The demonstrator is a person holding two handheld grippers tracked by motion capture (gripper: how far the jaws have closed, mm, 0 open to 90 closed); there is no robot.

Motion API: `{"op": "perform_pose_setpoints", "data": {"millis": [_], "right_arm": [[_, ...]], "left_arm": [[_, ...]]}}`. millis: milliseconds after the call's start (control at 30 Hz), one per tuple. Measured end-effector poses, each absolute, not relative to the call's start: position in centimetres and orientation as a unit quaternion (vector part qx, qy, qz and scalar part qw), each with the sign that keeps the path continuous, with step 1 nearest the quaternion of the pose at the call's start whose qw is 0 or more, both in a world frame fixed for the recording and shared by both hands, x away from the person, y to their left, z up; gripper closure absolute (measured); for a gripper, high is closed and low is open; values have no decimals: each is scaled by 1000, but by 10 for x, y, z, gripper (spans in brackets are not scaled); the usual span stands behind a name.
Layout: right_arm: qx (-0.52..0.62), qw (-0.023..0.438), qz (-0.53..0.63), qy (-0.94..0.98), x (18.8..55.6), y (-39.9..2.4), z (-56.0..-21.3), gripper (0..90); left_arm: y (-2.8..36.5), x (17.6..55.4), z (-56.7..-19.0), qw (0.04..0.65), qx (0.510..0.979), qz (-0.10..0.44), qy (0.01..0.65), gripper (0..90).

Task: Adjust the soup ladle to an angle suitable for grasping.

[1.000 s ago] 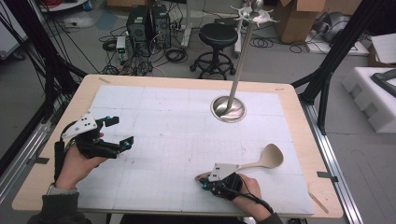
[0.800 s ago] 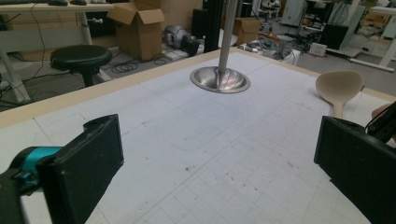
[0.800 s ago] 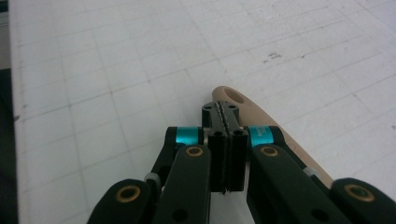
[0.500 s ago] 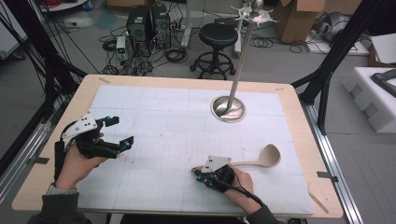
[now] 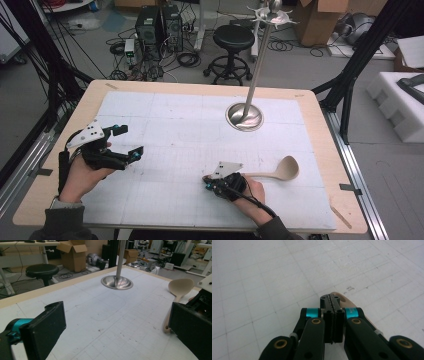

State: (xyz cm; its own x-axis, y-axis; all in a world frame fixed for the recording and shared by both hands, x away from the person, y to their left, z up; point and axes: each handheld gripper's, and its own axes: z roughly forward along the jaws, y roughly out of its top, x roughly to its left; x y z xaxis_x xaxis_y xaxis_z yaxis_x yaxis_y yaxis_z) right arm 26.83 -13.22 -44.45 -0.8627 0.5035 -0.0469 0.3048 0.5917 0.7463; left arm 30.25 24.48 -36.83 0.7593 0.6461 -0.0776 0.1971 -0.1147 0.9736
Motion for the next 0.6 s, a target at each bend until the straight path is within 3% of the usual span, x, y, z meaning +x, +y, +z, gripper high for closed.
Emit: {"op": "perform_pose_setpoints", "data": {"millis": [167, 433, 600], "right_arm": [[233, 119, 406, 876, 266, -150, -432, 900], [287, 132, 415, 853, 282, -214, -403, 900], [283, 114, 404, 862, 290, -217, -410, 900]], "left_arm": [[245, 302, -368, 599, 723, 187, 290, 18], [243, 302, -369, 598, 725, 185, 289, 18], [243, 302, -369, 596, 726, 185, 290, 18]]}}
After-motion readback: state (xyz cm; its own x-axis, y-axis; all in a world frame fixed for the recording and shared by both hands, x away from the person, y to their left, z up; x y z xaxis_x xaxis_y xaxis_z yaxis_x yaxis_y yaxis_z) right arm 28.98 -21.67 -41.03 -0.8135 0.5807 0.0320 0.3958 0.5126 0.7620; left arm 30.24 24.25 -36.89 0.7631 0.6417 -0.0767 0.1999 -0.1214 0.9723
